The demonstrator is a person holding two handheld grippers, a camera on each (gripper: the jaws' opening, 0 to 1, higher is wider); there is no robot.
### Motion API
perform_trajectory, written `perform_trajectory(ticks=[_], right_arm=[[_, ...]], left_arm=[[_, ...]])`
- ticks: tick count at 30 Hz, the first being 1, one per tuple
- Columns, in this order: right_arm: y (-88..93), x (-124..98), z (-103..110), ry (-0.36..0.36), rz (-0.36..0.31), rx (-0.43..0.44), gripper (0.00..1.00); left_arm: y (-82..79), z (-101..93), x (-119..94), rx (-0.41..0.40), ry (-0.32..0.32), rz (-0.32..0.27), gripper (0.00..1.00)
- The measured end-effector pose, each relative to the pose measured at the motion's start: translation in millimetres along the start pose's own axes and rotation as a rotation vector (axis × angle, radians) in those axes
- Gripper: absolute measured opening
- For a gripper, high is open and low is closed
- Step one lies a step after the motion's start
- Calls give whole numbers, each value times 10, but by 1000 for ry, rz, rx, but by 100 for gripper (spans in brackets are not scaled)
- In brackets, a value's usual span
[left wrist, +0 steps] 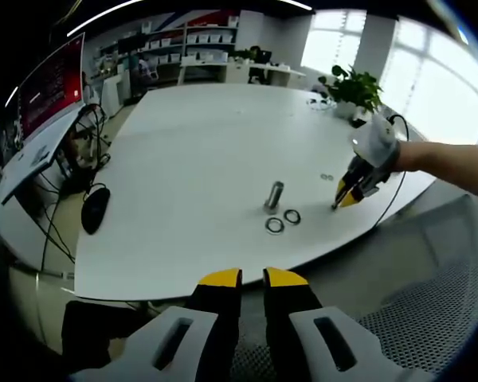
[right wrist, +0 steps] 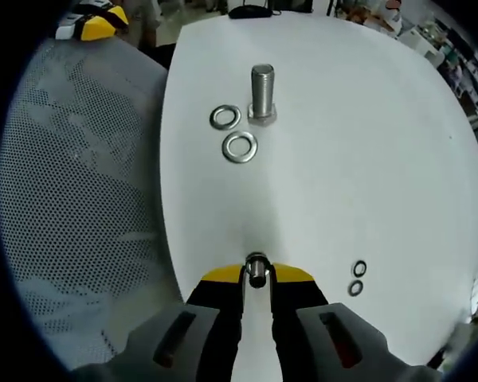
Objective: Place the washer onto the threaded stud by aligning its center hole with the stud, sliding it down to the base, and recovering from edge contact or off-axis alignment until the washer reaches the visible bottom stop.
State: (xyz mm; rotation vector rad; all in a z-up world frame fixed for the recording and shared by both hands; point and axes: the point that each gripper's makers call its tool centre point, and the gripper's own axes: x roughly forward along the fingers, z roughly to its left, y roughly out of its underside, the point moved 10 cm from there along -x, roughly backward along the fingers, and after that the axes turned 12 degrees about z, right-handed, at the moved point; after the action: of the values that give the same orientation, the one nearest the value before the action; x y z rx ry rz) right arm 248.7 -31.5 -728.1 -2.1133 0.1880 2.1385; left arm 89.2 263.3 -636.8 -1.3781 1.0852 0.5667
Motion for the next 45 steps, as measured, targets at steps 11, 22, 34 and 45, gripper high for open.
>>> perform_trajectory(ticks=[11,22,34,45], right_arm=[[-21,69,11,-17,24,-27,14],[-15,99,15,-11,26,-33,18],[-3,164,45,4,44,-56,16],[76,122,1,-16,13,-32,27]], left_arm=[[-2,2,-2,-1,1,-1,8],[-6,0,-1,-7,5,-7,8],[-7,0,0,-6,5,-5,8],[-6,-2,-1,-6,5,-6,8]])
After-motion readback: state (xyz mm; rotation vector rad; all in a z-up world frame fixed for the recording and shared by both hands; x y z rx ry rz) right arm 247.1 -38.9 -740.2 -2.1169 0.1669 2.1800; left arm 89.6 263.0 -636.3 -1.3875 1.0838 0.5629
